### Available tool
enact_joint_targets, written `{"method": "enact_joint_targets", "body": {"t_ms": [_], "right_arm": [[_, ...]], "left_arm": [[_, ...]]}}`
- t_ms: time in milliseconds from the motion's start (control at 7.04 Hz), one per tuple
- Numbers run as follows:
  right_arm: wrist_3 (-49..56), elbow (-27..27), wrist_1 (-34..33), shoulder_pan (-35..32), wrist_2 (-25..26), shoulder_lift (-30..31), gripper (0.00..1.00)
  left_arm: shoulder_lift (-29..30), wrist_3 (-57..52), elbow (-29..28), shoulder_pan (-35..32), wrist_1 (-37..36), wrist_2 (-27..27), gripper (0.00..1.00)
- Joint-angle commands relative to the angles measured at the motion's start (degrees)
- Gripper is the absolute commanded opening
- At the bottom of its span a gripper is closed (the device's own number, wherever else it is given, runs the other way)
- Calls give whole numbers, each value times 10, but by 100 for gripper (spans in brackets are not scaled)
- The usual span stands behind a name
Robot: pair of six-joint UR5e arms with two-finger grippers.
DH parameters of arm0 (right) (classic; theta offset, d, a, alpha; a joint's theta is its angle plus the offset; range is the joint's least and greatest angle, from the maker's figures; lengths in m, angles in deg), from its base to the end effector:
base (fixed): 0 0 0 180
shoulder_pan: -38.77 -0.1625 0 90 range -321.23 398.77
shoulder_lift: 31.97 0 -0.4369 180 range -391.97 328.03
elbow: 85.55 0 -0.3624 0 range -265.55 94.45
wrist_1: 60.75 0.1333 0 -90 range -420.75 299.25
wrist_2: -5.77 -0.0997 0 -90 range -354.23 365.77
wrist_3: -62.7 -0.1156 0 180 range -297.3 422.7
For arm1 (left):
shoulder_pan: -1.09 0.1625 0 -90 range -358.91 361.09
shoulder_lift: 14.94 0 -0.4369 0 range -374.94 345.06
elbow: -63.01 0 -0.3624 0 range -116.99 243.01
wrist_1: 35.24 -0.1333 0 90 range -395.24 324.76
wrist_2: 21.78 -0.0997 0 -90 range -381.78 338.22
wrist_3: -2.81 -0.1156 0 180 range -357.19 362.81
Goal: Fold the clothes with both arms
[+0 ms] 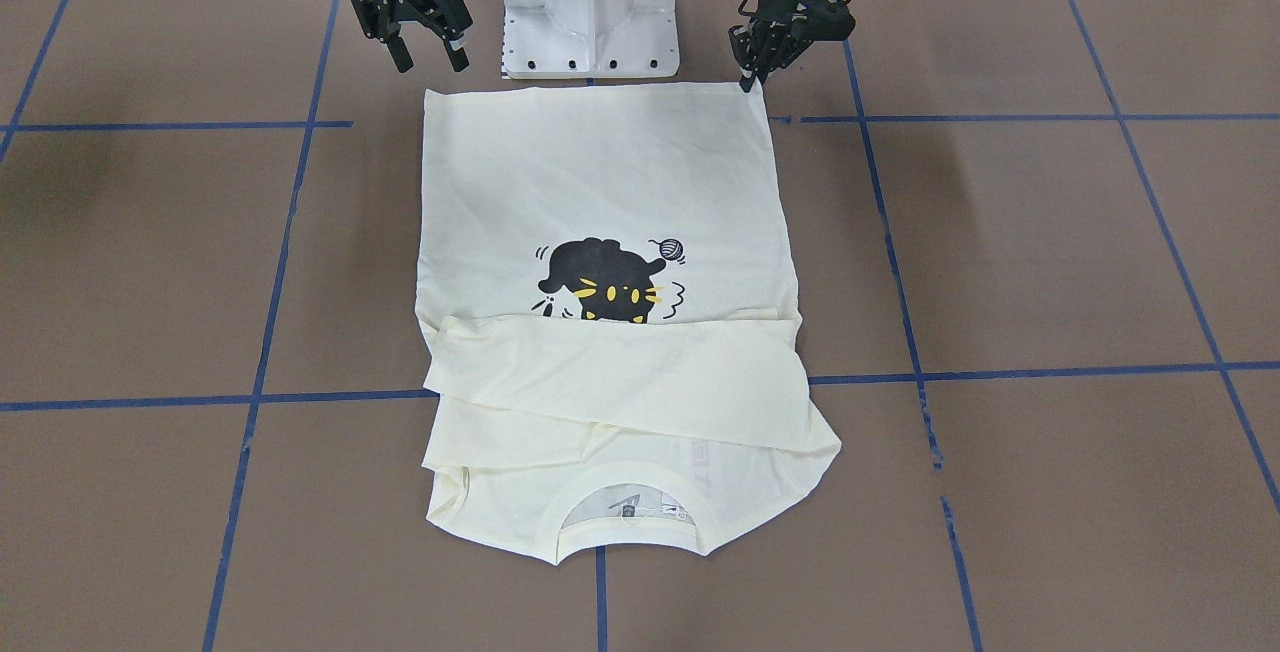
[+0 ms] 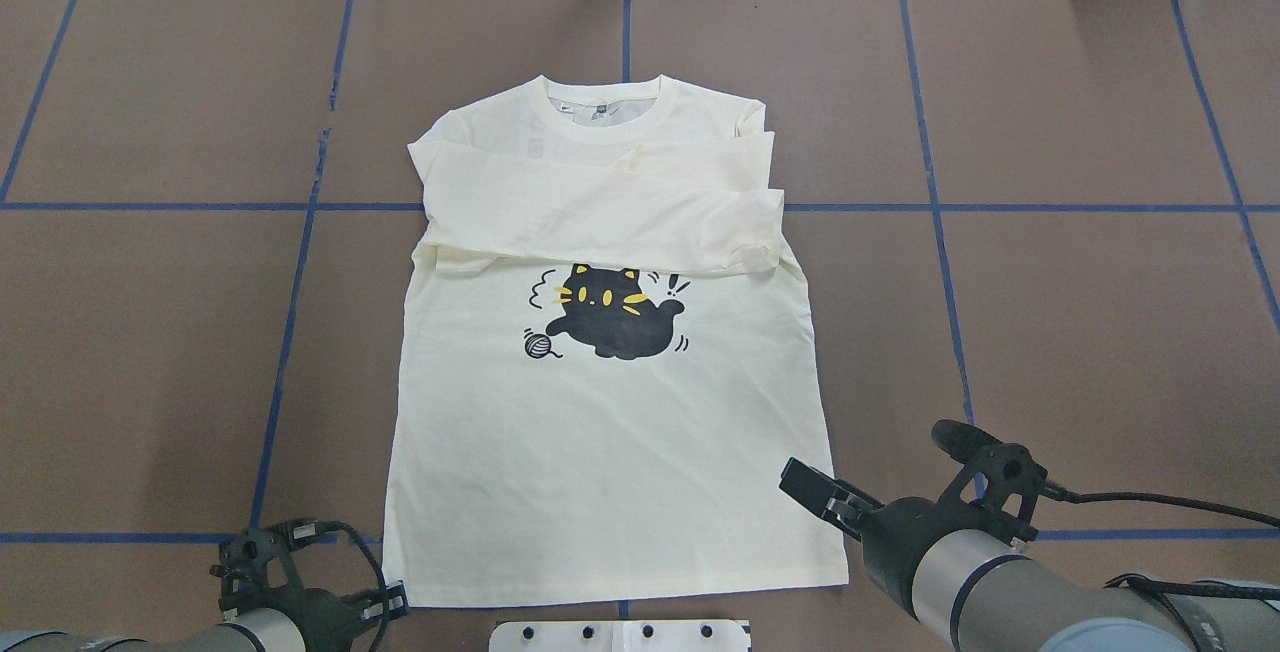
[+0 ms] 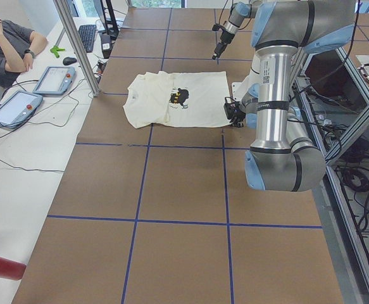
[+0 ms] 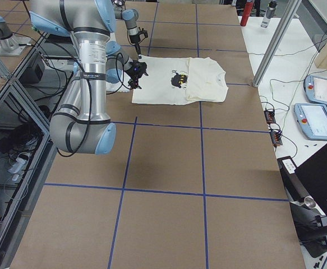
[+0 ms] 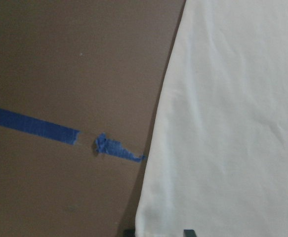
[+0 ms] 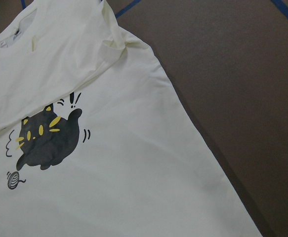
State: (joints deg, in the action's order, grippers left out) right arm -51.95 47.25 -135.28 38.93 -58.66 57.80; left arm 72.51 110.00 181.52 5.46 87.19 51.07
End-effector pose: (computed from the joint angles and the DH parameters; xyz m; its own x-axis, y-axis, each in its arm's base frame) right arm -0.4082 -0.1821 0.3216 0.3224 0.3753 0.8690 -0.5501 0.8214 -0.1506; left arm 0.4642 -0.1324 0.4133 0.4468 -0.2491 -0.8593 0.3241 0.9403 -0.1040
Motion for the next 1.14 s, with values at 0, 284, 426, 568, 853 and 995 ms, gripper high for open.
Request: {"method": "enact_joint_targets", "body": {"t_ms": [0, 284, 426, 568, 853, 995], "right_arm": [[0, 0, 0, 4, 2, 0, 98], [-35, -30, -10, 19, 6, -3, 98], [-56, -36, -66, 49, 45, -6, 99], [-72, -35, -101, 65, 48, -6, 98], [-74, -47, -123, 100, 62, -3, 92], [-73, -71, -123, 106, 85, -7, 88]], "left_arm": [[-2, 0, 2, -1, 0, 0, 0], [1, -1, 15, -1, 0, 0, 0], [1, 0, 29, -2, 0, 0, 0], [1, 0, 47, -3, 0, 0, 0], [3, -1, 50, -2, 0, 2, 0], [3, -1, 50, -2, 0, 2, 0]]}}
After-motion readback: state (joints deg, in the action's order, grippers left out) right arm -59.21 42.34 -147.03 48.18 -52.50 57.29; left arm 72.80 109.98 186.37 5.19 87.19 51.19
